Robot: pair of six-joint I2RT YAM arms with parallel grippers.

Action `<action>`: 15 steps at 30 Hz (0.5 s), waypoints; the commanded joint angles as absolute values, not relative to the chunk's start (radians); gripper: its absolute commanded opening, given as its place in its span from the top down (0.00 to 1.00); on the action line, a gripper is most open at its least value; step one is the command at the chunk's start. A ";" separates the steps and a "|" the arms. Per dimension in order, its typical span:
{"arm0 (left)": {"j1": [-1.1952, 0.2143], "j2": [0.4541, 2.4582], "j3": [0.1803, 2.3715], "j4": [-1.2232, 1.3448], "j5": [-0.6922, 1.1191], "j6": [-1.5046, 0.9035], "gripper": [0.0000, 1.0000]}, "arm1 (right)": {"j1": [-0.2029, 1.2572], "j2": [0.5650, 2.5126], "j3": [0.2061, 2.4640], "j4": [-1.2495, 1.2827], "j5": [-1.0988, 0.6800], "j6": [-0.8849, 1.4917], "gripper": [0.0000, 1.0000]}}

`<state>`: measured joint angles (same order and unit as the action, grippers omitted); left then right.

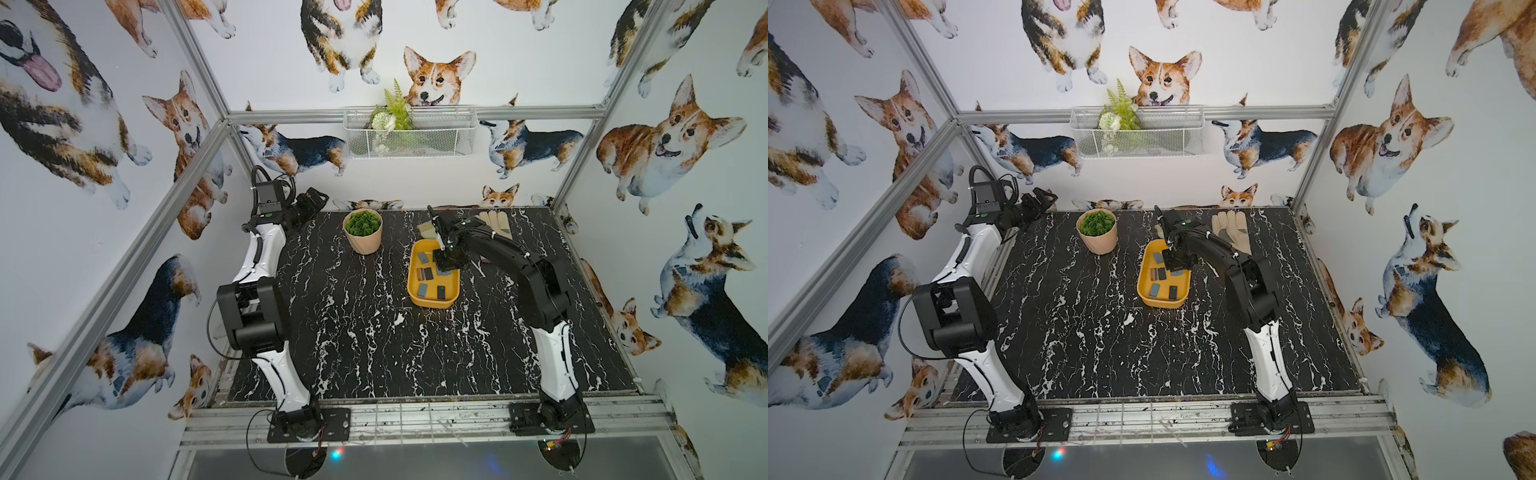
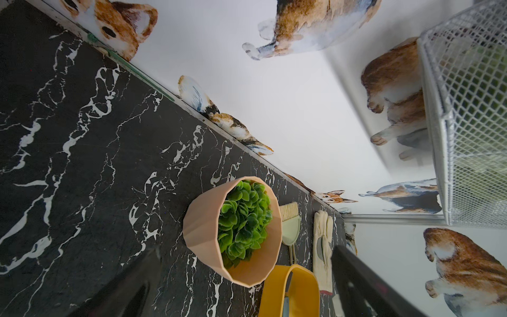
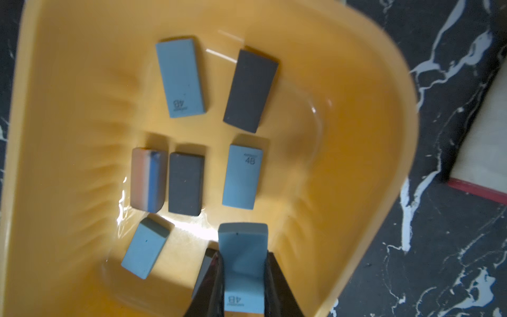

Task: Put the eraser in the storage box
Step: Place the eraser in the storage box.

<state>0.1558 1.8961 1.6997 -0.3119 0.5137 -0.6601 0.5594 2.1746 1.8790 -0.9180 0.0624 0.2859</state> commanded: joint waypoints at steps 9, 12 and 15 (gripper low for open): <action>0.155 1.947 1.741 -0.302 0.537 -0.648 0.01 | 0.542 2.348 2.123 -1.031 0.152 0.426 0.76; 0.156 1.952 1.749 -0.305 0.540 -0.640 0.01 | 0.531 2.376 2.163 -1.051 0.166 0.439 0.76; 0.156 1.959 1.754 -0.307 0.546 -0.635 0.01 | 0.522 2.390 2.180 -1.058 0.178 0.444 0.76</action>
